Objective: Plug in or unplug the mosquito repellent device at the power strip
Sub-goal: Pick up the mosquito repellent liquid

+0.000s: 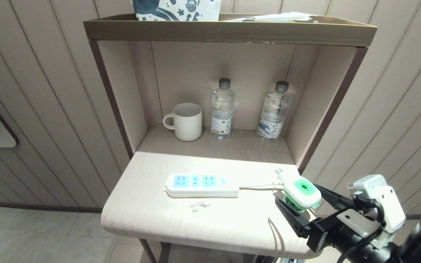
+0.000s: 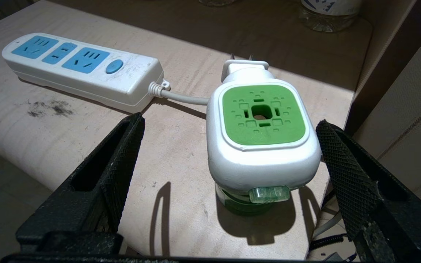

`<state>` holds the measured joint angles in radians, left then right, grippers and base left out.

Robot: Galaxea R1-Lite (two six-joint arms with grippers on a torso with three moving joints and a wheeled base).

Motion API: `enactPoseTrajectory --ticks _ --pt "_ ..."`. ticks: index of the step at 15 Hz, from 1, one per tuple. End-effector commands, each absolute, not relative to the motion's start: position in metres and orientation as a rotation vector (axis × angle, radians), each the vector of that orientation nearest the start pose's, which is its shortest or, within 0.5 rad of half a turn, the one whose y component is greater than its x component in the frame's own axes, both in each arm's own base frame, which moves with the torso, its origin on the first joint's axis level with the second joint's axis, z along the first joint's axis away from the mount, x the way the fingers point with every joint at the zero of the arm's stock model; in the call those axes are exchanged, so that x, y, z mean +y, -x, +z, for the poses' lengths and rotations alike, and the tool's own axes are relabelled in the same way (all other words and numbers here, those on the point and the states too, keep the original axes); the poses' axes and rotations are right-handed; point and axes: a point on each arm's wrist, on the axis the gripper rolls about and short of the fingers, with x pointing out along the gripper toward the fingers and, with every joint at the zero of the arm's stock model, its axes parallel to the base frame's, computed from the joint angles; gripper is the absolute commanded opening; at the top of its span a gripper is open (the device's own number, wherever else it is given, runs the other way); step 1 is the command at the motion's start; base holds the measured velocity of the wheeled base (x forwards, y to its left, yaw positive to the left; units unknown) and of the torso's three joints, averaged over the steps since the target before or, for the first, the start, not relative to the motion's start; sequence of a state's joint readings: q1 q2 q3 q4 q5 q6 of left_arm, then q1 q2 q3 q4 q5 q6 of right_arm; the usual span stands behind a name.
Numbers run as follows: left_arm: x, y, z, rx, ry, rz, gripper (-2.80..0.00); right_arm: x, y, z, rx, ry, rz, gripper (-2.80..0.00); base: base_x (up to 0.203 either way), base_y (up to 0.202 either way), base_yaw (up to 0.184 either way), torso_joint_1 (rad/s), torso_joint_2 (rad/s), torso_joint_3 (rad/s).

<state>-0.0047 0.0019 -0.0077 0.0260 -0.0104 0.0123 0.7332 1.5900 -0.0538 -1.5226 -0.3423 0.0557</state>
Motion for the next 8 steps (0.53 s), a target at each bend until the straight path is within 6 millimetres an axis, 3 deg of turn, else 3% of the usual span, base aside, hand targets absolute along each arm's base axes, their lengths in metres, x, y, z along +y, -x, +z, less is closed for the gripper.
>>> enactPoseTrajectory --ticks 1,8 --pt "0.000 0.023 0.075 0.020 -0.012 -0.015 -2.80 0.122 -0.147 0.130 -0.012 -0.071 0.384 0.00 0.000 0.000 0.000 0.000 0.00 0.000" --pt "0.000 0.023 0.075 0.021 -0.012 -0.015 -2.80 0.128 -0.157 0.128 -0.006 -0.070 0.370 0.00 0.000 0.000 0.000 0.000 0.00 0.000"
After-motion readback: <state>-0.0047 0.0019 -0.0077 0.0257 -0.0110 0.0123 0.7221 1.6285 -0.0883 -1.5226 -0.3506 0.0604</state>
